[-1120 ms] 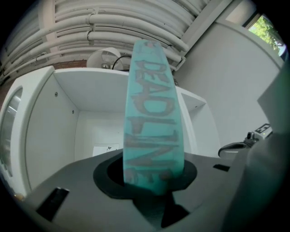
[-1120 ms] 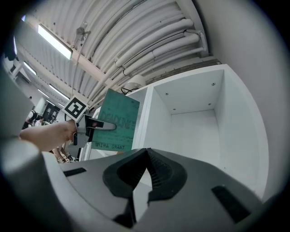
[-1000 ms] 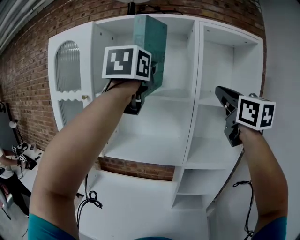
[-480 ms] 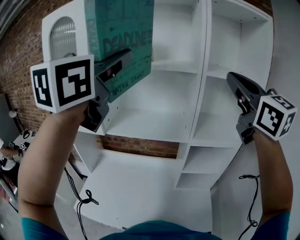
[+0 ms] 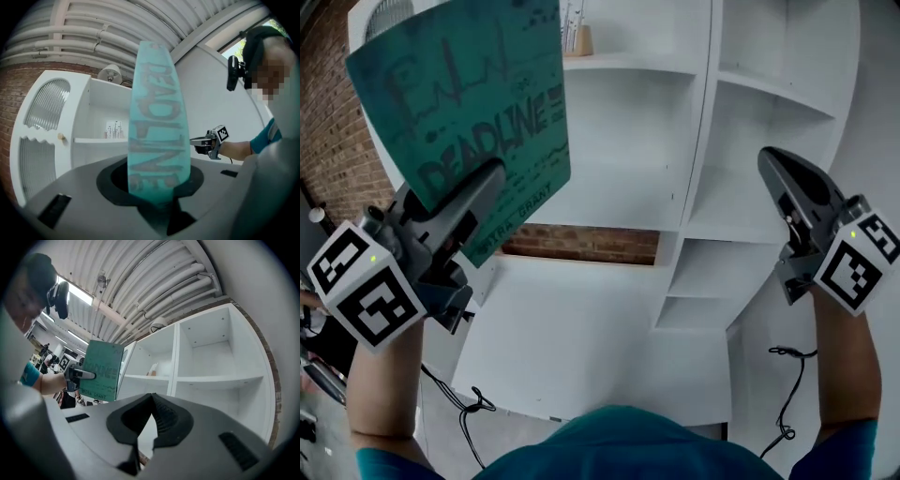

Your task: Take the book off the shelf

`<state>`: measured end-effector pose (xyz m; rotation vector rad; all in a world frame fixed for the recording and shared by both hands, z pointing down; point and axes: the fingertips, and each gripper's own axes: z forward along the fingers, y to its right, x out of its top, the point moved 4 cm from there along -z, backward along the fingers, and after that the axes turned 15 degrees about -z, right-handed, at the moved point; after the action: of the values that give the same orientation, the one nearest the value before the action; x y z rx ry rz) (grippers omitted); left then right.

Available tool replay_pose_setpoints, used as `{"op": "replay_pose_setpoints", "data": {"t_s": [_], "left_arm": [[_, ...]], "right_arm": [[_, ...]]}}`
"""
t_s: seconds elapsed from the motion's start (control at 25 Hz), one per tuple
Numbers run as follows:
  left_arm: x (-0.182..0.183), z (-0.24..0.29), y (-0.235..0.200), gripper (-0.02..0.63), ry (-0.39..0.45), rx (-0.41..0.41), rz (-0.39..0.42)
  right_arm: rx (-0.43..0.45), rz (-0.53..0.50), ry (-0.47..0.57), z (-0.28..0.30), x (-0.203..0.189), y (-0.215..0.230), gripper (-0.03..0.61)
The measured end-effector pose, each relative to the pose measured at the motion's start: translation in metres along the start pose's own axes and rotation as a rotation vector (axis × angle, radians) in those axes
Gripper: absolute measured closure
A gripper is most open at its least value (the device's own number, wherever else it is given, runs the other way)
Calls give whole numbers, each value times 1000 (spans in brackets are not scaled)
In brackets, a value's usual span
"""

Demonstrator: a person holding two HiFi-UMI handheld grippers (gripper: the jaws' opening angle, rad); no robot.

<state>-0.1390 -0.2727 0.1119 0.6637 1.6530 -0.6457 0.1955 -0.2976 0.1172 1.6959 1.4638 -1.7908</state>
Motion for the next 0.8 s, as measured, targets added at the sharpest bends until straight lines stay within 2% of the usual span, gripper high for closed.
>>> {"op": "replay_pose_setpoints", "data": {"t_s": [0.2, 0.48, 0.8], "left_arm": [[-73, -17, -10, 460, -20, -21, -28], [-177, -19, -28, 460, -94, -11, -104], [-298, -25, -41, 460, -198, 23, -122]], "right_arm": [[51, 11, -20, -10, -53, -34, 557], [72, 77, -71, -12, -125, -58, 557], [98, 157, -162, -22, -216, -96, 557]]}}
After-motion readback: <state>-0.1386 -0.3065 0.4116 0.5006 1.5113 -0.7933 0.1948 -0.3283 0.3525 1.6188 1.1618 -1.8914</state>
